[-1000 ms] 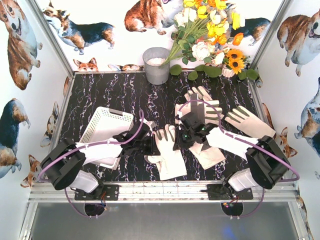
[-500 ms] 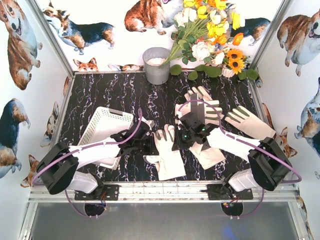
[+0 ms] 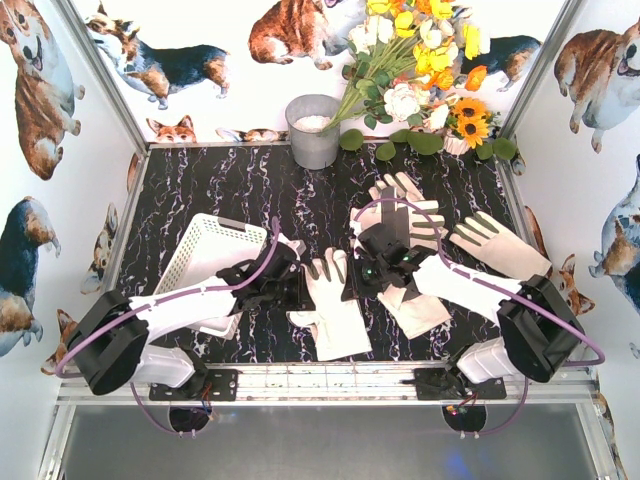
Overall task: Put the gloves into the storage basket
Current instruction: Pair the glove with the glove.
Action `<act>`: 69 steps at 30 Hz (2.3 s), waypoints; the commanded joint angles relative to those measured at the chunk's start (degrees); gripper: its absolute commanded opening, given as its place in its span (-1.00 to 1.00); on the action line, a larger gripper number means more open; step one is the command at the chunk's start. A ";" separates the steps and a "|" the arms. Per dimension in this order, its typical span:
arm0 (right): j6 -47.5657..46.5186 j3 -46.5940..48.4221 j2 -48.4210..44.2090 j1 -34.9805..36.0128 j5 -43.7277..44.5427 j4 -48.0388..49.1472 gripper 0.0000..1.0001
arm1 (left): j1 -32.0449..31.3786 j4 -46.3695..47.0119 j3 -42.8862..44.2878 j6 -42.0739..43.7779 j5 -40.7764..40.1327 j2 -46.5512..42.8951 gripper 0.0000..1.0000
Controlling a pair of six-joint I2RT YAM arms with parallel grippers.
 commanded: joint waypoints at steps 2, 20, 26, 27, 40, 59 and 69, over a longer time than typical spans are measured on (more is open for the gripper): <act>-1.77 -1.36 1.78 -0.99 6.00 -3.80 -1.00 | 0.51 -6.99 -2.03 1.44 -4.78 3.47 -1.00; -1.72 -0.50 3.55 -0.49 6.79 -3.38 -0.45 | -1.02 -12.51 1.60 3.90 -10.12 4.28 -0.25; -3.78 2.42 -1.71 -0.49 9.56 -10.08 0.21 | -1.15 -18.11 6.11 3.99 -12.77 -0.90 0.27; -4.05 2.73 -2.79 -0.49 10.11 -10.99 0.24 | -1.15 -18.80 7.38 3.91 -12.84 -1.87 0.32; -0.08 1.08 -7.91 -0.49 1.12 -11.74 0.06 | -1.20 -4.41 2.58 -1.91 -3.51 -5.45 -0.21; 1.84 -0.25 7.32 -0.31 -11.76 -3.41 -0.44 | -1.68 5.02 -11.79 -2.68 -2.37 2.38 -0.63; -0.94 2.68 -0.83 -1.89 -8.08 -11.81 -0.03 | -2.29 -2.01 -1.44 -0.43 -3.18 -0.97 -0.33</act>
